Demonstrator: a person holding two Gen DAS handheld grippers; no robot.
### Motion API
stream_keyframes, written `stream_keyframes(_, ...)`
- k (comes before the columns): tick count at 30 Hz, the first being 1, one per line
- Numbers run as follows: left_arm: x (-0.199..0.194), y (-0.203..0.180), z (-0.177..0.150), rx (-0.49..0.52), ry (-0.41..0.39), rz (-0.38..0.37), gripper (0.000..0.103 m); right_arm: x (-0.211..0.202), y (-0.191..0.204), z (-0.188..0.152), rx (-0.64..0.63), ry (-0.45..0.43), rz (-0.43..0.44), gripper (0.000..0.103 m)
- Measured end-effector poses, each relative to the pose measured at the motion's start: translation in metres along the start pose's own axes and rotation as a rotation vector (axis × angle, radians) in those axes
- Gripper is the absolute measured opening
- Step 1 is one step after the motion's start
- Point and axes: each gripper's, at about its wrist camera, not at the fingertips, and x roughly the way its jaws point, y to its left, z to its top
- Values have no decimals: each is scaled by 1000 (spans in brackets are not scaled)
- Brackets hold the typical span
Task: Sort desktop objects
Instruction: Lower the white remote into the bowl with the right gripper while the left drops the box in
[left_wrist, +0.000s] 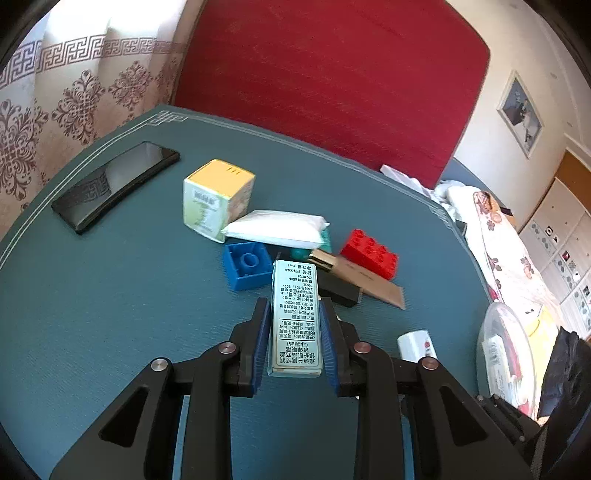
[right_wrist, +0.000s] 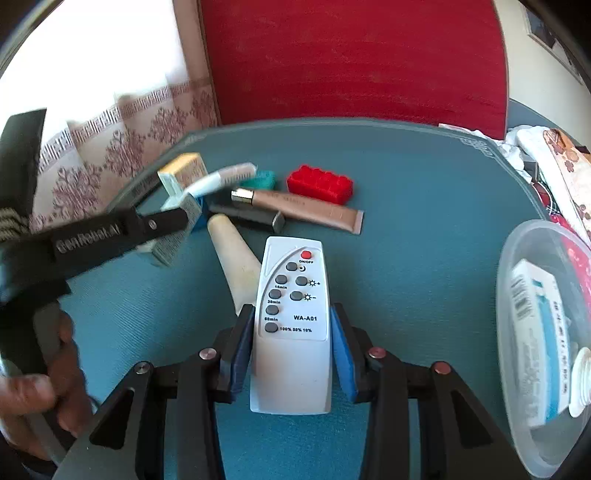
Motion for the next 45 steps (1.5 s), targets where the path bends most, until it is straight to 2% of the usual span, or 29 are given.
stream_keyframes(9,0,-15,-1,34,5,-21,29,-28,-16,4,55,-67,-38,44)
stream_keyframes(15,0,-28,-7,66,14,-35,29,-51,-36,1,83,-110,-101,44)
stream_keyframes(23,-4,-47,-13,107,11,-42,29,-89,-92,-15,165,-155,-230,44)
stream_keyframes(30,-11,-66,-21,151,14,-36,29,-106,-134,-30,229,-152,-307,44)
stream_keyframes(36,-15,-82,-26,178,23,-49,29,-108,-155,-35,246,-148,-324,44)
stream_keyframes(45,-20,-117,-37,235,34,-60,29,-100,-173,-38,256,-115,-290,45)
